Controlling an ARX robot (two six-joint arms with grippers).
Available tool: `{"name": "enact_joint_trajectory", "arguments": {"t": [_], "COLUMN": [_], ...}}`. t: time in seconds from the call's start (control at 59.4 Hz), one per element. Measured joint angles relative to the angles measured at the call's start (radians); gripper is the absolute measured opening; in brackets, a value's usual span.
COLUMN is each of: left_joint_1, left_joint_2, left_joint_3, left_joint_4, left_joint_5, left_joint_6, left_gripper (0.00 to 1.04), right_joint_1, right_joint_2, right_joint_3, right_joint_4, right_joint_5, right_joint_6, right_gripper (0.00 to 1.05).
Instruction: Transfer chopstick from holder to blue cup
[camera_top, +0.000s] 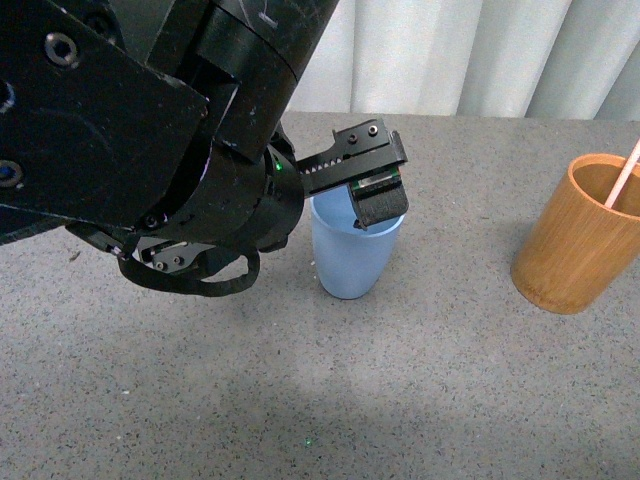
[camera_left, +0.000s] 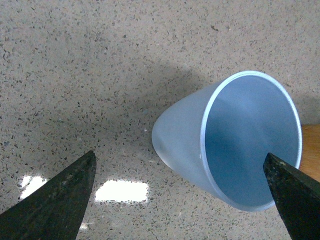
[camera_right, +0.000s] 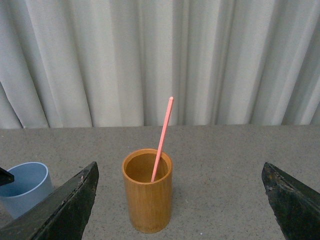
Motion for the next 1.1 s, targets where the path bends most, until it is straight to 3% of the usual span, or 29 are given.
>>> {"name": "enact_joint_trajectory", "arguments": {"t": [0.27,0.354,0.388,0.489,0.573,0.741,0.826,0.96,1.095], "left_joint_1": [0.028,0.045,0.063,0.154,0.257,0.502,0.568,0.570,0.570], "left_joint_2": [-0.034,-0.026,-0.032,-0.098,-0.213,-0.447,-0.594,-0.868,-1.308], "left_joint_3": [0.005,-0.134,-0.208,-0.411,-0.528,-0.681,-0.762,-0.873,-0.906], "left_joint_4": [-0.010,0.401,0.567,0.946,1.088,0.984,0.915,0.722,0.314], "left_joint_5": [-0.031,-0.229,-0.244,-0.200,-0.111,0.140,0.159,0.183,0.180], "left_joint_6": [0.020,0.244,0.320,0.541,0.635,0.700,0.705,0.716,0.721], "left_gripper": [0.98,0.84,0.79,0.63,0.48,0.19,0.04,0.04,0.04], "right_joint_1": [0.000,0.000,0.000,0.000,0.000,0.000,0.000,0.000,0.000], "right_joint_2": [0.000,0.000,0.000,0.000,0.000,0.000,0.000,0.000,0.000], "right_joint_3": [0.000,0.000,0.000,0.000,0.000,0.000,0.000,0.000,0.000], "right_joint_4": [0.000,0.000,0.000,0.000,0.000,0.000,0.000,0.000,0.000], "right_joint_5": [0.000,0.000,-0.002,0.002,0.002,-0.001,0.001,0.000,0.000], "right_joint_6": [0.000,0.000,0.000,0.000,0.000,0.000,0.000,0.000,0.000], "right_gripper": [0.95,0.95,0.95,0.95,0.95,0.95,0.95,0.95,0.95]}}
